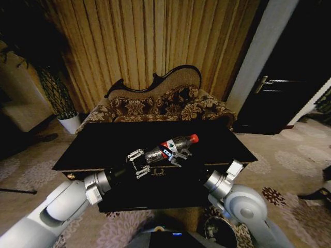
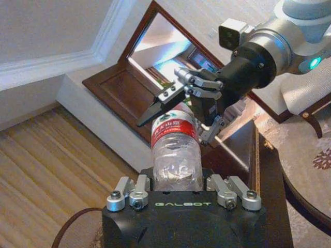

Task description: Move to the front of the table and place the trash on the table into the trash bin.

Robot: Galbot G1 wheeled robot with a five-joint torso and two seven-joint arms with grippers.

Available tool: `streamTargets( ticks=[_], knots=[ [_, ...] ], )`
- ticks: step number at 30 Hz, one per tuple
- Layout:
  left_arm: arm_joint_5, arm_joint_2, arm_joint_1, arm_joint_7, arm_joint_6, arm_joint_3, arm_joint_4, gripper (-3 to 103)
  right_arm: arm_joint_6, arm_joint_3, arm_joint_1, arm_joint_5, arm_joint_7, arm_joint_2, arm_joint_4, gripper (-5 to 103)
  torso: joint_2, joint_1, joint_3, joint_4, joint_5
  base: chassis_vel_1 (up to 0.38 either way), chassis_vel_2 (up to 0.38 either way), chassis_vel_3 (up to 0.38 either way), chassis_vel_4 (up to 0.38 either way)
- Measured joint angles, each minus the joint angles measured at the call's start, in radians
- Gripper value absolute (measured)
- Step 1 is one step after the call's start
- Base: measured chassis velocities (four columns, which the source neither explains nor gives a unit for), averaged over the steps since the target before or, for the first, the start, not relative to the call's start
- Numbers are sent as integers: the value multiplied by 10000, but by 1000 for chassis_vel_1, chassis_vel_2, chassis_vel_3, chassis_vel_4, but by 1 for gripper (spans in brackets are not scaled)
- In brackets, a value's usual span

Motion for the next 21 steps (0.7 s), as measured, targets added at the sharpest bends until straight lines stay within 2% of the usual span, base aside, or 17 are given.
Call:
streamTargets(
  ticks=[13,14,15,16,19,21],
  knots=[
    [-12,9,101,54,75,320,20,41,15,-33,-139,-407,1,-46,-1,102,0,0,0,0,0,0,0,0,0],
    [-16,10,103,56,75,326,19,41,17,-31,-139,-446,1,-54,0,98,0,0,0,0,0,0,0,0,0],
    [-18,11,102,64,75,334,19,41,19,-31,-134,-466,1,-62,-1,98,0,0,0,1,0,0,0,0,0],
    [-22,3,99,66,71,340,20,41,22,-32,-128,-478,1,-73,-1,88,0,0,0,0,1,0,0,0,0],
    [-26,-3,100,69,64,341,21,41,25,-31,-129,-489,2,-80,-2,83,0,0,0,0,0,0,0,0,0],
    [-29,-12,108,73,54,365,27,40,31,-34,-144,-510,0,-79,-1,72,0,0,0,0,0,0,0,0,0]
  ],
)
